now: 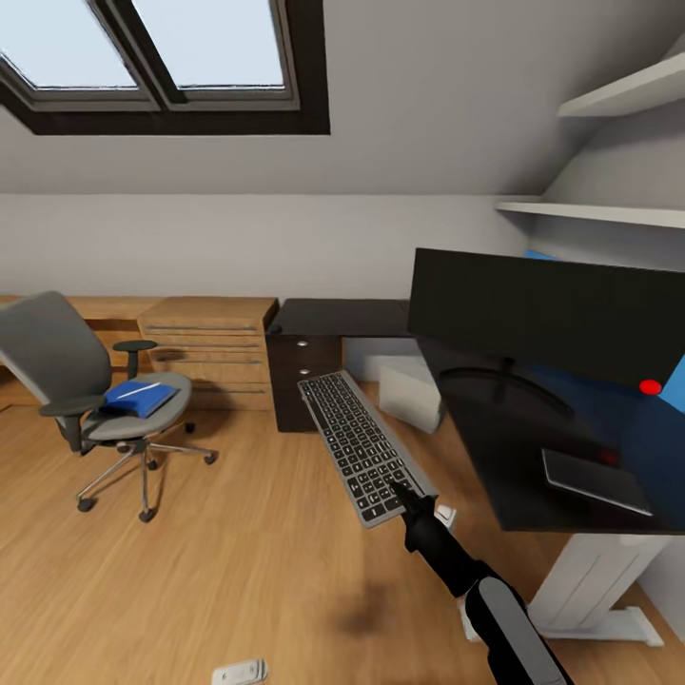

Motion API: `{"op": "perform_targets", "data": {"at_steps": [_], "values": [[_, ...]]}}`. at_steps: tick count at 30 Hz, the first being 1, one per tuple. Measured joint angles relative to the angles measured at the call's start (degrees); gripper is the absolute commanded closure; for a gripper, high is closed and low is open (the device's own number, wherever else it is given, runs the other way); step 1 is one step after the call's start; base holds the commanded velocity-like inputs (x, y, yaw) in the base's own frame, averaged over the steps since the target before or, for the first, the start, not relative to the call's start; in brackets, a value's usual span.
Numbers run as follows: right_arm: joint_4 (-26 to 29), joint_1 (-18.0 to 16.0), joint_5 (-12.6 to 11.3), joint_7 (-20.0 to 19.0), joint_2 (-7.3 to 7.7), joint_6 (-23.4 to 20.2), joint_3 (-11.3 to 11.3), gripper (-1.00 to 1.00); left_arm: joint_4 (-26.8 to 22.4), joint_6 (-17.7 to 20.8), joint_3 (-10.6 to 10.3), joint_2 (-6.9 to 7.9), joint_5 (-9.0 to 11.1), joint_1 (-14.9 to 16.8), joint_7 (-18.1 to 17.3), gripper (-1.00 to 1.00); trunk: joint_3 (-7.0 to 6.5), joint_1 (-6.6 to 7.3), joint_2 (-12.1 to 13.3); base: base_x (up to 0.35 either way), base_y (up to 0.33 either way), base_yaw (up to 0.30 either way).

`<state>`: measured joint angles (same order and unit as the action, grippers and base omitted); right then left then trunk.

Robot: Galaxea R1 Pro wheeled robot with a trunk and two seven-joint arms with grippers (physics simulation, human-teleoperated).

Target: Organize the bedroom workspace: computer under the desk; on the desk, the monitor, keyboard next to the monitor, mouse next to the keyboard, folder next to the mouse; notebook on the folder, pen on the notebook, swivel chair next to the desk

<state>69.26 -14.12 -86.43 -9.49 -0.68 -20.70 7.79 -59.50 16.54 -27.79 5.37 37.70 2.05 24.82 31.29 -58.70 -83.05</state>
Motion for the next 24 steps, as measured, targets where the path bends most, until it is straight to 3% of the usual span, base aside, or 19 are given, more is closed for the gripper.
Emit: {"op": "perform_targets", "data": {"at_steps": [7,13,24], "values": [[-0.01,0.01,0.04,0.02,0.06,0.0,-0.03,1.0,0.01,-0.01,-0.01,0.0,0.02,0.0,-0.01,-1.0,-0.41,0.0,0.0,0.267,0.156,0.0],[0.0,0.01,-0.14,0.02,0.17,-0.08,-0.05,1.0,0.01,-0.02,-0.01,0.0,0.01,0.0,0.0,-1.0,-0.45,-0.03,0.0,0.047,0.016,0.0],[0.01,0.0,-0.29,0.01,0.34,-0.36,-0.02,1.0,0.02,-0.02,-0.02,0.0,0.0,0.01,0.07,-1.0,-2.43,2.4,4.4,0.042,0.001,0.0]]}}
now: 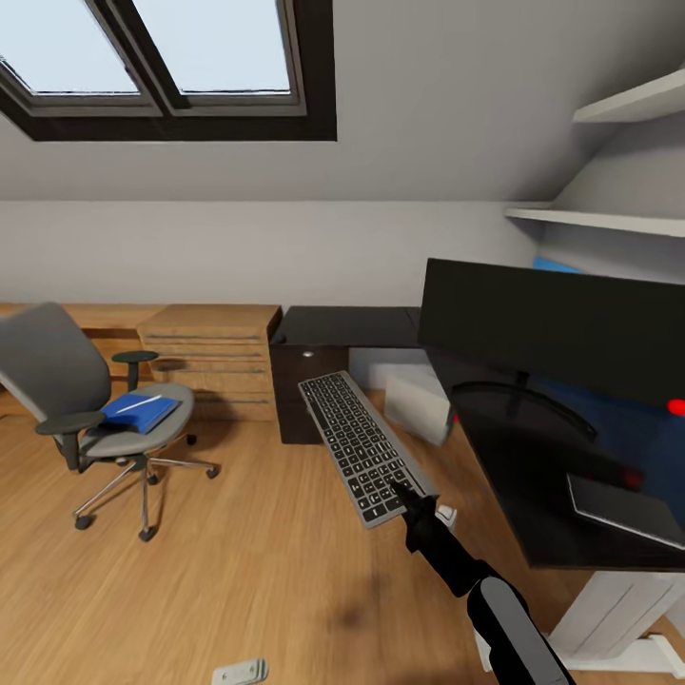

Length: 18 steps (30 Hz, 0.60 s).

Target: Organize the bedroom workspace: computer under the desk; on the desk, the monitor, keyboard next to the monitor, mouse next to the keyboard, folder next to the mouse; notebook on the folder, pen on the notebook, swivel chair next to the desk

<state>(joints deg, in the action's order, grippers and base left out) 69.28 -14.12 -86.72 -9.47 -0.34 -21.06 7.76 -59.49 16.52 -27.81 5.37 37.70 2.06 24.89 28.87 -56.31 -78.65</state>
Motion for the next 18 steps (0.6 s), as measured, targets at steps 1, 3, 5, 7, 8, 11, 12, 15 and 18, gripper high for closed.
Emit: {"op": "perform_targets", "data": {"at_steps": [1,3,5,7,8,11,12,15,18], "values": [[0.0,0.0,0.0,0.0,0.0,0.0,0.0,1.0,0.0,0.0,0.0,0.0,0.0,0.0,0.0,-1.0,-0.18,0.23,0.4,0.246,0.0,0.0],[0.0,0.0,0.01,0.0,0.03,-0.01,0.01,1.0,0.0,0.0,0.0,0.0,0.0,0.0,0.0,-1.0,-0.54,0.67,1.2,0.272,0.0,0.0],[0.01,0.0,0.04,0.0,0.05,-0.01,0.01,1.0,0.0,0.0,0.01,0.0,0.0,0.0,0.0,-1.0,-0.9,1.11,2.0,0.301,0.0,0.0],[0.06,0.02,0.1,0.0,0.02,-0.01,0.01,1.0,0.0,0.0,0.0,0.0,0.0,0.0,0.0,-1.0,-1.26,1.56,2.81,0.315,0.0,0.0],[0.07,0.01,0.11,0.0,0.01,-0.01,0.05,1.0,0.0,0.0,0.02,0.0,0.0,0.0,0.0,-1.0,-1.44,1.78,3.21,0.318,0.0,0.0],[0.08,0.03,0.15,0.01,0.01,0.04,0.46,1.0,0.0,0.0,0.0,0.0,0.0,0.0,0.0,-1.0,-1.98,2.44,4.41,0.32,0.0,0.0],[0.1,0.02,0.14,0.0,0.0,0.05,0.55,1.0,0.0,0.0,0.0,0.0,0.0,0.0,0.0,-1.0,-2.16,2.66,4.81,0.321,0.0,0.0],[0.31,0.01,0.14,0.06,0.0,0.08,0.7,1.0,0.0,0.0,0.0,0.0,0.0,0.0,0.0,-1.0,-2.69,3.31,6.02,0.321,0.0,0.0],[0.33,0.0,0.19,0.19,-0.06,0.09,0.77,1.0,0.0,0.0,0.0,0.0,0.0,0.0,0.0,-1.0,-3.23,3.97,7.22,0.321,0.051,0.0]]}}
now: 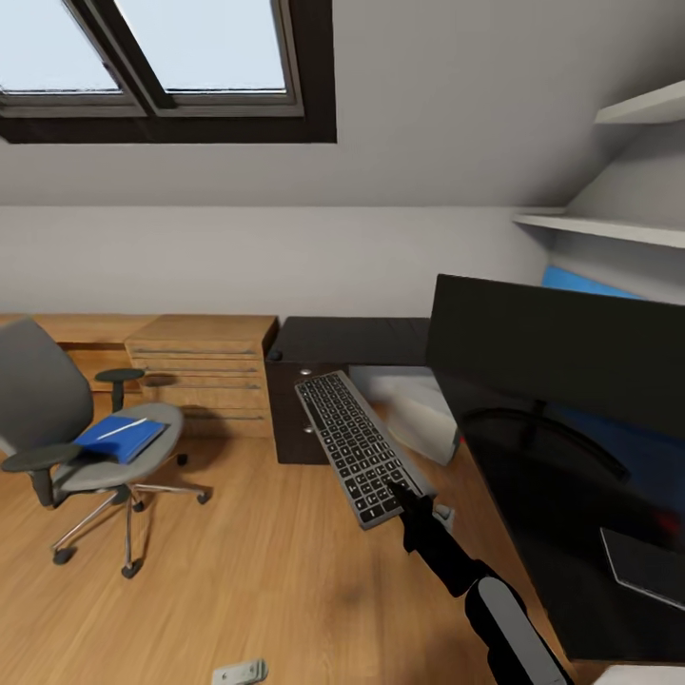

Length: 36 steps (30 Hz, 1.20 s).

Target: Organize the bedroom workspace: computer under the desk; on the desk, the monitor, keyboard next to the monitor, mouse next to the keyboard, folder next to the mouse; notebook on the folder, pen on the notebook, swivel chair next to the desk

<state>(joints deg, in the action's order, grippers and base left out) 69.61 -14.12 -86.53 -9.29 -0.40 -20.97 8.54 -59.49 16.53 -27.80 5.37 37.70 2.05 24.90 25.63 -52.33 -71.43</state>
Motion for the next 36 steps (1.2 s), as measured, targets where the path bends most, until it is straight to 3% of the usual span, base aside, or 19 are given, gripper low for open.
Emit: {"op": "perform_targets", "data": {"at_steps": [30,36], "values": [[-0.23,0.01,-0.15,0.08,-0.16,0.01,0.03,1.0,0.0,0.0,0.09,0.0,0.01,0.0,0.0,-1.0,-5.39,6.59,12.04,0.319,0.099,0.0],[-0.78,0.01,0.06,0.3,-0.58,2.11,0.2,1.0,0.0,0.0,0.03,0.0,0.0,0.0,0.0,-1.0,-5.4,6.59,12.06,0.204,0.074,0.0]]}}
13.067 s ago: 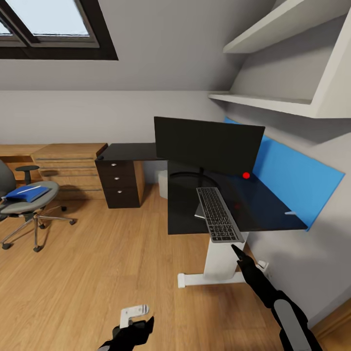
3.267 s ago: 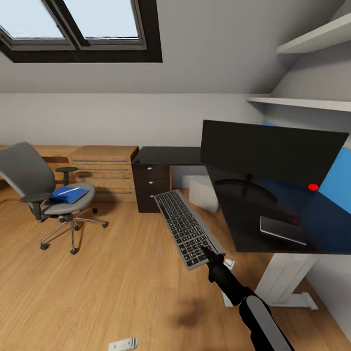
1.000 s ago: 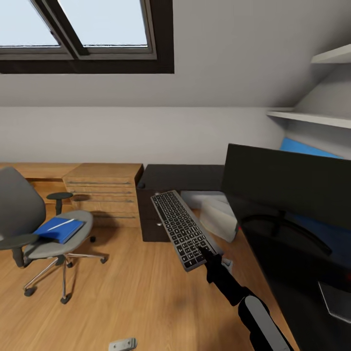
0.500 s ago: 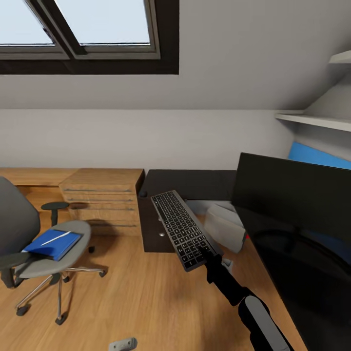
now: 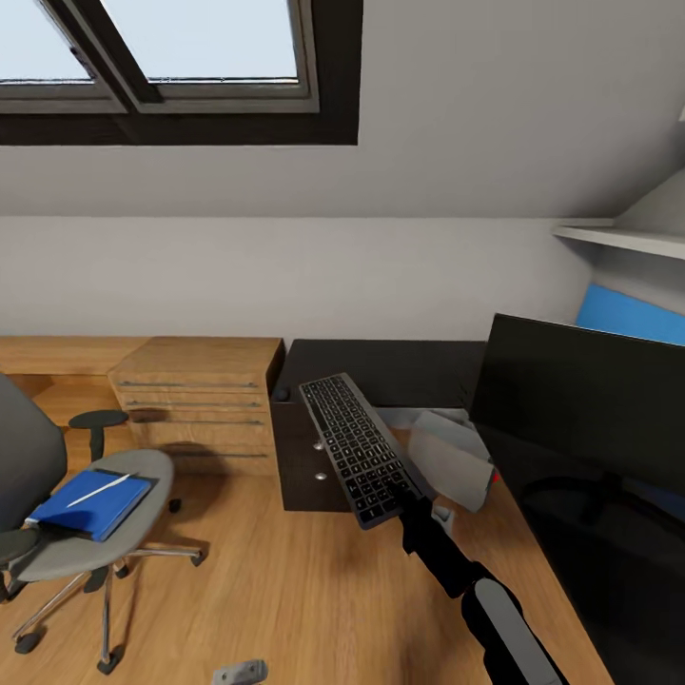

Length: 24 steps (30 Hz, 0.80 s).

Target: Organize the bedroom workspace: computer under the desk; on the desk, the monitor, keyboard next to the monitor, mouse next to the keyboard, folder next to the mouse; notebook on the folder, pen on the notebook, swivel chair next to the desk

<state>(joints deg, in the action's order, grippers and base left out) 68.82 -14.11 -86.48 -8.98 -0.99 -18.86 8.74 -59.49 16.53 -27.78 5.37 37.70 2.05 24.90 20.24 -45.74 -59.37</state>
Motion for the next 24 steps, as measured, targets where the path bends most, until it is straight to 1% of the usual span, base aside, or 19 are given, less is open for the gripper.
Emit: {"op": "perform_targets", "data": {"at_steps": [3,5,7,10,11,12,13,15,17,18,19,22,24], "values": [[-1.19,-0.01,0.18,0.05,-0.91,3.29,0.06,1.0,0.0,0.0,-0.01,0.0,-0.01,0.0,0.0,-1.0,0.0,0.01,0.0,0.287,0.123,0.0],[-1.81,-0.01,0.23,0.08,-1.53,6.25,0.07,1.0,0.0,0.0,-0.02,0.0,-0.05,0.0,0.0,-1.0,0.0,0.01,0.0,0.303,0.123,0.0],[-2.53,-0.01,0.31,0.11,-2.54,9.0,0.33,1.0,0.0,0.0,-0.02,0.0,-0.07,0.0,0.0,-1.0,0.0,0.01,0.0,0.308,0.116,0.0],[-5.29,-0.08,1.19,0.19,-6.07,15.8,1.84,1.0,-0.04,-0.02,-0.03,0.0,-0.04,0.01,0.0,-1.0,0.0,0.01,0.0,0.311,0.108,0.0],[-5.66,-0.11,1.61,0.19,-6.63,16.89,2.19,1.0,-0.05,-0.01,-0.03,0.0,-0.05,0.0,0.0,-1.0,0.0,0.01,0.0,0.312,0.105,0.0],[-6.23,-0.16,2.74,0.23,-7.61,18.67,2.85,1.0,-0.06,-0.01,-0.03,0.0,-0.06,0.02,0.0,-1.0,0.0,0.01,0.0,0.312,0.104,0.0],[-6.78,-0.2,4.72,0.36,-8.97,21.09,3.72,1.0,-0.07,-0.02,-0.03,0.0,-0.03,0.02,0.0,-1.0,0.0,0.01,0.0,0.312,0.104,0.0],[-7.09,-0.24,6.3,0.56,-9.01,23.96,4.26,1.0,-0.13,-0.08,-0.02,0.0,-0.02,0.0,0.0,-1.0,0.0,0.01,0.0,0.313,0.103,0.0],[-7.19,-0.25,6.64,0.62,-9.01,25.26,4.45,1.0,-0.15,-0.51,-0.02,0.0,0.0,0.0,0.0,-1.0,0.0,0.01,0.0,0.315,0.09,0.0],[-7.25,-0.25,6.42,0.61,-9.01,25.76,4.48,1.0,-0.16,-1.31,-0.02,0.0,0.01,0.0,0.04,-1.0,0.0,0.01,0.0,0.319,0.021,0.0],[-7.52,-0.25,3.49,0.54,-9.01,26.38,4.35,1.0,-0.17,-3.35,-0.06,0.0,0.09,0.0,0.08,-1.0,0.0,0.01,0.0,0.32,0.013,0.0],[-8.04,-0.26,-0.99,0.42,-9.01,26.58,4.17,1.0,-0.17,-4.07,-0.07,0.0,0.15,0.01,0.1,-1.0,0.0,0.01,0.0,0.32,0.005,0.0],[-8.1,-0.26,-1.78,0.35,-9.01,26.67,4.18,1.0,-0.17,-4.16,-0.05,0.0,0.16,0.01,0.1,-1.0,0.0,0.01,0.0,0.321,0.002,0.0]]}}
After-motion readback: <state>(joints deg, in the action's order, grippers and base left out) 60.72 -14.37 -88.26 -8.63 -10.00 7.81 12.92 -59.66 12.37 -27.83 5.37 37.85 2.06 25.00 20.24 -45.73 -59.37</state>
